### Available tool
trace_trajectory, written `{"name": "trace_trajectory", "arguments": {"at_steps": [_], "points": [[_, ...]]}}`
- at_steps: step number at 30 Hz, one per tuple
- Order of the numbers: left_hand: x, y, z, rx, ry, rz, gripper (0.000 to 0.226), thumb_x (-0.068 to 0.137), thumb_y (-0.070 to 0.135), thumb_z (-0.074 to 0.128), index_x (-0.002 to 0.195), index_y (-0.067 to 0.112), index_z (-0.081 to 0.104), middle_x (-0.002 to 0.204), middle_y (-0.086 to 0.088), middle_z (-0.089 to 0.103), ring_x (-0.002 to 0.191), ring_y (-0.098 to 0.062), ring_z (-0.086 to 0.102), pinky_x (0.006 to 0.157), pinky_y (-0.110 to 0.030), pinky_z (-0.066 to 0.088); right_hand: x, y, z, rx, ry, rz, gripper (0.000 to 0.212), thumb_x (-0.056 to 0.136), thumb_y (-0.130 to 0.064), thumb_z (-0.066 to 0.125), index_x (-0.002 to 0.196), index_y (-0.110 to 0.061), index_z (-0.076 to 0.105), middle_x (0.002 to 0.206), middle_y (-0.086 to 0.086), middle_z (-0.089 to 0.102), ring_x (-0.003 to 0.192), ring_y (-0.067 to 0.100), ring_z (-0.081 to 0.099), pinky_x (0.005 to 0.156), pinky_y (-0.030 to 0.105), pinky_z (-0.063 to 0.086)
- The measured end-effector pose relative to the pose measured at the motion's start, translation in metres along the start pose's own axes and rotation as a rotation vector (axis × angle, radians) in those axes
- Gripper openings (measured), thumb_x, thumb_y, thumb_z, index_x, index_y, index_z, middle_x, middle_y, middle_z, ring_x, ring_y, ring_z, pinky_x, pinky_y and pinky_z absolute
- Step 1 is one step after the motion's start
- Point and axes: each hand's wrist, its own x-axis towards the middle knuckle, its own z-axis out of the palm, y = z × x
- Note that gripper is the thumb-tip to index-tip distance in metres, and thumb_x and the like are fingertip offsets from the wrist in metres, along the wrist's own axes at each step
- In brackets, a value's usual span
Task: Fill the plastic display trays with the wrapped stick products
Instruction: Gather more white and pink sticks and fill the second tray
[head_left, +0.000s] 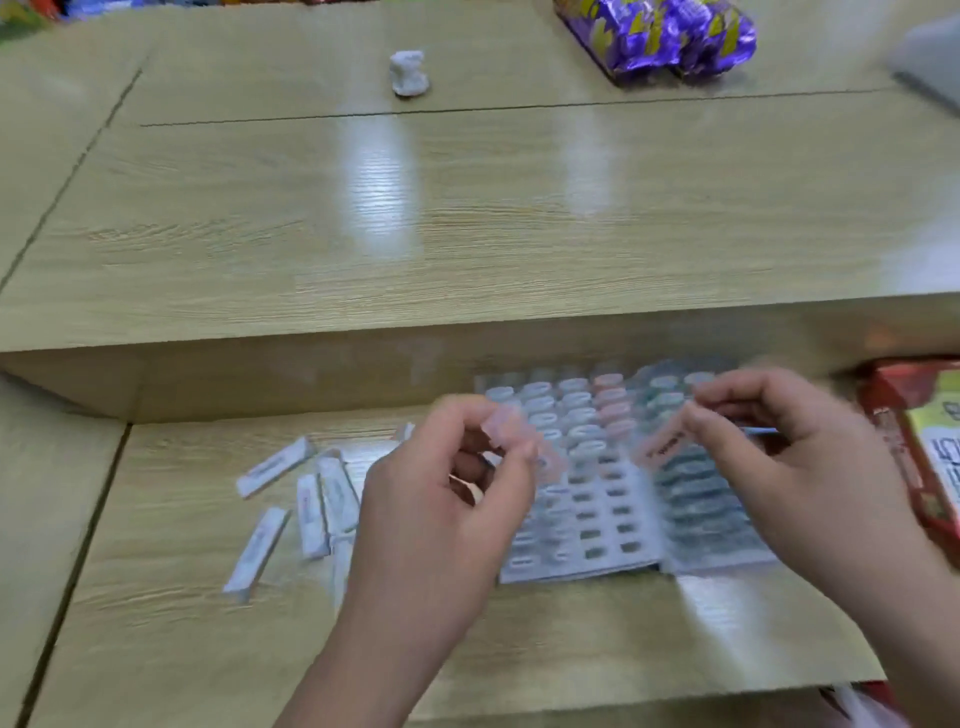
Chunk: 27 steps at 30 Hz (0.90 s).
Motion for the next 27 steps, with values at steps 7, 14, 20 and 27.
{"name": "trace_trajectory", "arguments": {"at_steps": [7,14,20,27], "points": [[0.007,-0.002,0.051,0.151,-0.025,-0.001,0.012,0.093,0.042,0.055,0.092,0.035,0.064,0.089,0.019,0.071,0.04,-0.01,0.042,0.044,-0.022,0.035,0.008,0.025,0.009,-0.054,-0.134,-0.116,0.01,0.084,-0.028,0.07,0.09,-0.035,0.066,0.085,-0.021,0.068,0.079,0.002,0.064,0.071,0.026,0.053],[0.006,-0.014,0.063,0.301,0.092,-0.035,0.013,0.091,0.046,0.062,0.094,0.04,0.073,0.088,0.022,0.063,0.062,-0.006,0.054,0.06,-0.01,0.039,0.014,0.037,0.02,-0.183,-0.182,-0.255,0.006,0.084,-0.04,0.064,0.089,-0.037,0.067,0.083,-0.021,0.063,0.087,0.006,0.055,0.066,0.035,0.051],[0.005,-0.017,0.076,0.377,0.099,-0.019,0.011,0.091,0.046,0.065,0.096,0.04,0.073,0.086,0.028,0.062,0.072,0.001,0.052,0.065,-0.019,0.044,0.016,0.042,0.023,-0.353,-0.188,-0.472,0.009,0.078,-0.027,0.079,0.087,-0.026,0.079,0.084,-0.014,0.068,0.082,0.02,0.06,0.061,0.024,0.039],[0.007,-0.016,0.087,0.584,0.063,0.061,0.013,0.089,0.037,0.068,0.101,0.037,0.073,0.09,0.024,0.068,0.087,-0.005,0.054,0.068,-0.022,0.046,0.023,0.045,0.013,-0.081,-0.345,-0.447,0.024,0.089,-0.04,0.068,0.113,-0.035,0.07,0.106,-0.026,0.065,0.102,0.003,0.054,0.087,0.022,0.043]]}}
